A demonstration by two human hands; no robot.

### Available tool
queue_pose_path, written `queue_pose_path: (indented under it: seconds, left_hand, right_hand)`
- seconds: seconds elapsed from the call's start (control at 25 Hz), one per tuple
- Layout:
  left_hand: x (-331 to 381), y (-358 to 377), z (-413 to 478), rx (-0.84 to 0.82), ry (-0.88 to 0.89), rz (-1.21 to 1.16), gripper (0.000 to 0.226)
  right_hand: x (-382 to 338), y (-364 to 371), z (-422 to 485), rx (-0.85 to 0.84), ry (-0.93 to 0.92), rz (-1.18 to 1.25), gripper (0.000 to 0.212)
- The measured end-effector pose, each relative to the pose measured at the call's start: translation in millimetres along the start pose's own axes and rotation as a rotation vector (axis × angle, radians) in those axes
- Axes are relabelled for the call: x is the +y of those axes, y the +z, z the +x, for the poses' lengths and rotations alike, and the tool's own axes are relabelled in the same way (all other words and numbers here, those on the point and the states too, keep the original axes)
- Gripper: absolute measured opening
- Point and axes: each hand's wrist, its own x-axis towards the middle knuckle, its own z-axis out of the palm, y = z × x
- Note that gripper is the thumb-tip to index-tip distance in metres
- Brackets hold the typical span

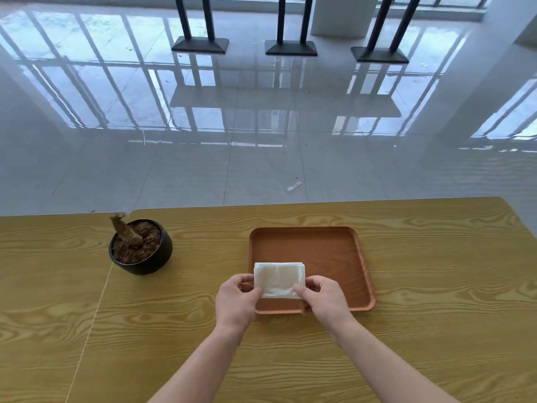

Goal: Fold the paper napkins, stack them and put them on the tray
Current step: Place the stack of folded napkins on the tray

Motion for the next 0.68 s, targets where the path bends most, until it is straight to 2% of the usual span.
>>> queue_pose_path:
  seconds: [0.4, 0.68]
  left_hand:
    - [25, 30, 62, 0.083, -0.029, 0.124, 0.02]
    - [30, 39, 98, 0.145, 0.022, 0.282, 0.012]
  right_hand:
    - [-10, -1, 76, 0.116, 0.001, -0.175, 0.01]
    - [-18, 12, 113, 0.141, -0.007, -0.252, 0.016]
